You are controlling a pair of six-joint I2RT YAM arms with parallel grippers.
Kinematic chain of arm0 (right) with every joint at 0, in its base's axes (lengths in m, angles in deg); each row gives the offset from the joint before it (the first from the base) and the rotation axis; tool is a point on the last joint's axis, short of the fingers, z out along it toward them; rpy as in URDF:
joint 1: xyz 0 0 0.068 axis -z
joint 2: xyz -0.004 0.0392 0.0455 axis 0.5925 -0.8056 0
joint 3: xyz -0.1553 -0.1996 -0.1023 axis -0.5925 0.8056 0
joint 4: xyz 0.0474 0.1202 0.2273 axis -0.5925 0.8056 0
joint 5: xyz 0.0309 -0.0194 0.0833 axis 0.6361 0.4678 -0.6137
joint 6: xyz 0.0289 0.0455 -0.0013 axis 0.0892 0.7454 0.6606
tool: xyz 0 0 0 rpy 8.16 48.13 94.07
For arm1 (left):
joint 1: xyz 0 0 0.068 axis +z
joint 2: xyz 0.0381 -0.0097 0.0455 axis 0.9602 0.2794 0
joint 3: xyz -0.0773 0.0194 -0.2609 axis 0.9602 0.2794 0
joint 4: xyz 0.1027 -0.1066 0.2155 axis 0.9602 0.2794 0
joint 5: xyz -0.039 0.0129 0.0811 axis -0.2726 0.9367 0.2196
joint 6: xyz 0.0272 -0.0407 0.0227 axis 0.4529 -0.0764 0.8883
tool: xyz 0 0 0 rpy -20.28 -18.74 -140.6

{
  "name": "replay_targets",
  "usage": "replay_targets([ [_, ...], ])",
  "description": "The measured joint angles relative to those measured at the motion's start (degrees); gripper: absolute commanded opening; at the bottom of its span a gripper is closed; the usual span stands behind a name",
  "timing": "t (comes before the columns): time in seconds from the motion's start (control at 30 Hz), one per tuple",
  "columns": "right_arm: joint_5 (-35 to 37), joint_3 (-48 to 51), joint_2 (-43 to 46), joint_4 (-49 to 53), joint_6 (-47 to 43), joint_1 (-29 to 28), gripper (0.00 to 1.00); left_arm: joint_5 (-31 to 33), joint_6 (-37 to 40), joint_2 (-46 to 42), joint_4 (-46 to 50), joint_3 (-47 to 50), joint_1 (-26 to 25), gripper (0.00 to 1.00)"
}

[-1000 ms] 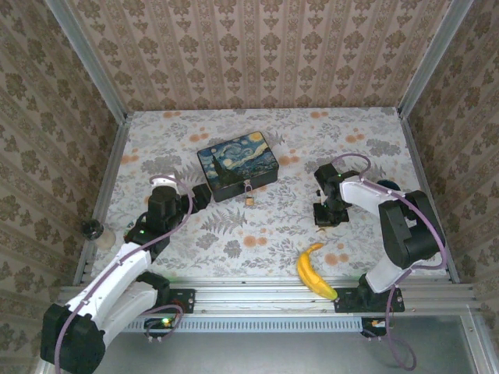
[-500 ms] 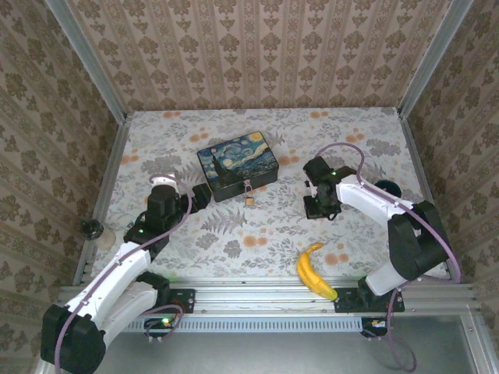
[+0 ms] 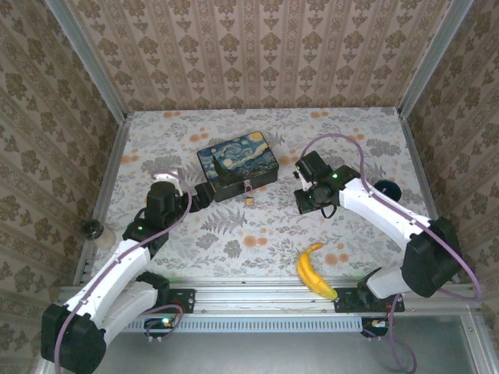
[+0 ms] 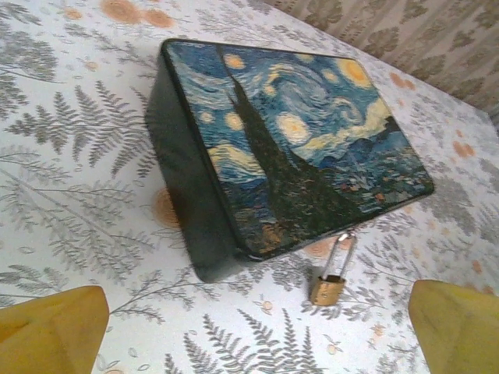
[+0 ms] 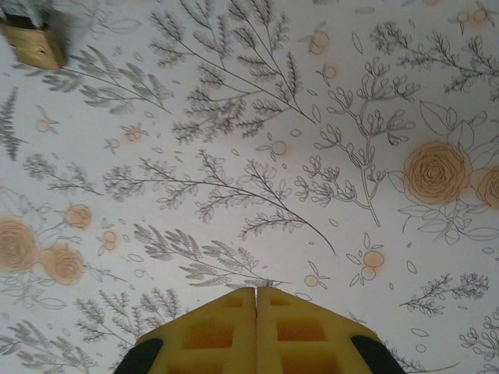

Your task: Unlock the padlock with the key

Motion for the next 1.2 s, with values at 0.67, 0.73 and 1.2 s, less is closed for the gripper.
replay_targets([
  [0.67,-20.44,-4.87,6.08,-12.79,16.65,0.00,0.00,-14.51,14.27,-0.57,-30.42,10.80,-8.41,0.84],
  [0.73,-22.10,-4.87,6.49,-14.53,19.02,0.00,0.00,-14.34,17.64,0.04,-33.81,11.15,-10.91,0.83],
  [1.2,-28.50,-3.39,8.61,-25.18,31.43,-0.35,0.00,-12.33,38.03,23.30,-62.66,11.30,-22.56,0.58],
])
